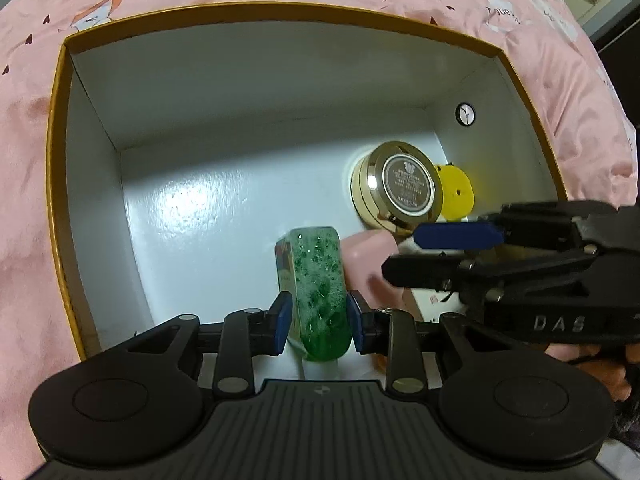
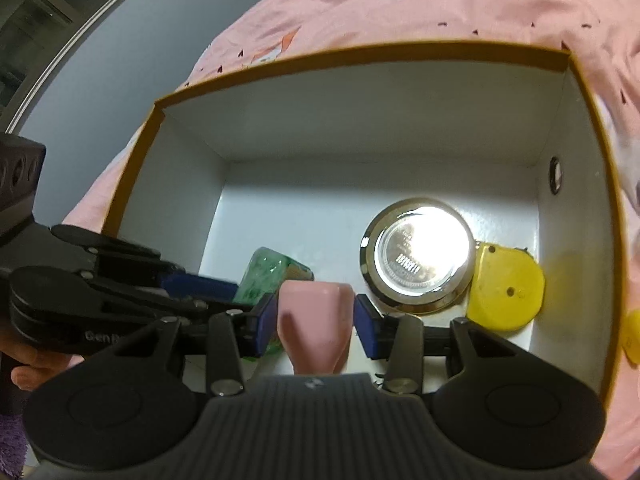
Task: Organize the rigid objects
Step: 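Open both grippers to release the bottle and soap bar inside the box, then withdraw both tools from the box toward the remaining items, then grasp the clear cup holding the pink sponge with the left gripper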
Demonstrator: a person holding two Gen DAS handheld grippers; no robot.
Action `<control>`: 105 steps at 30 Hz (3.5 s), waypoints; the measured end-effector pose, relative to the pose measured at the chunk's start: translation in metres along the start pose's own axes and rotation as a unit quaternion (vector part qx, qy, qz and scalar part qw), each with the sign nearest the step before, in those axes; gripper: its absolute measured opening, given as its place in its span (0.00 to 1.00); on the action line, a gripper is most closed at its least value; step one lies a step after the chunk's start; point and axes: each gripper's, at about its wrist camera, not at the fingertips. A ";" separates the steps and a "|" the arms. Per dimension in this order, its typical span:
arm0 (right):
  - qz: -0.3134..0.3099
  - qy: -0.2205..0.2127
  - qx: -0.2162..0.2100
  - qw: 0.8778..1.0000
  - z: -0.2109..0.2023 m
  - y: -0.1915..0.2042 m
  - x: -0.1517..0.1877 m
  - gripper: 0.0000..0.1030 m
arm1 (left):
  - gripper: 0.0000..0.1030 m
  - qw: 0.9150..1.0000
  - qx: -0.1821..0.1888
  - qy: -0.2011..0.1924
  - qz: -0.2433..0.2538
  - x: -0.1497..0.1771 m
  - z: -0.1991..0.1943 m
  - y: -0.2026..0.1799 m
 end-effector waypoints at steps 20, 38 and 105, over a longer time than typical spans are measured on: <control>0.011 -0.006 -0.007 1.000 0.001 -0.009 0.009 0.23 | 0.27 0.997 0.040 -0.001 -0.072 0.004 0.002 0.004; -0.021 -0.106 0.050 0.993 -0.076 -0.005 0.029 0.47 | 0.34 0.987 0.001 -0.143 0.068 0.018 -0.048 -0.068; 0.164 -0.213 0.114 0.956 -0.121 -0.176 0.080 0.29 | 0.70 0.951 0.010 -0.178 0.253 -0.088 0.025 -0.228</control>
Point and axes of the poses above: each gripper's, at about its wrist camera, not at the fingertips, and z roughly the way its jaws point, y to its left, x to its underside, and after that the axes turned 4 degrees about y, right-handed
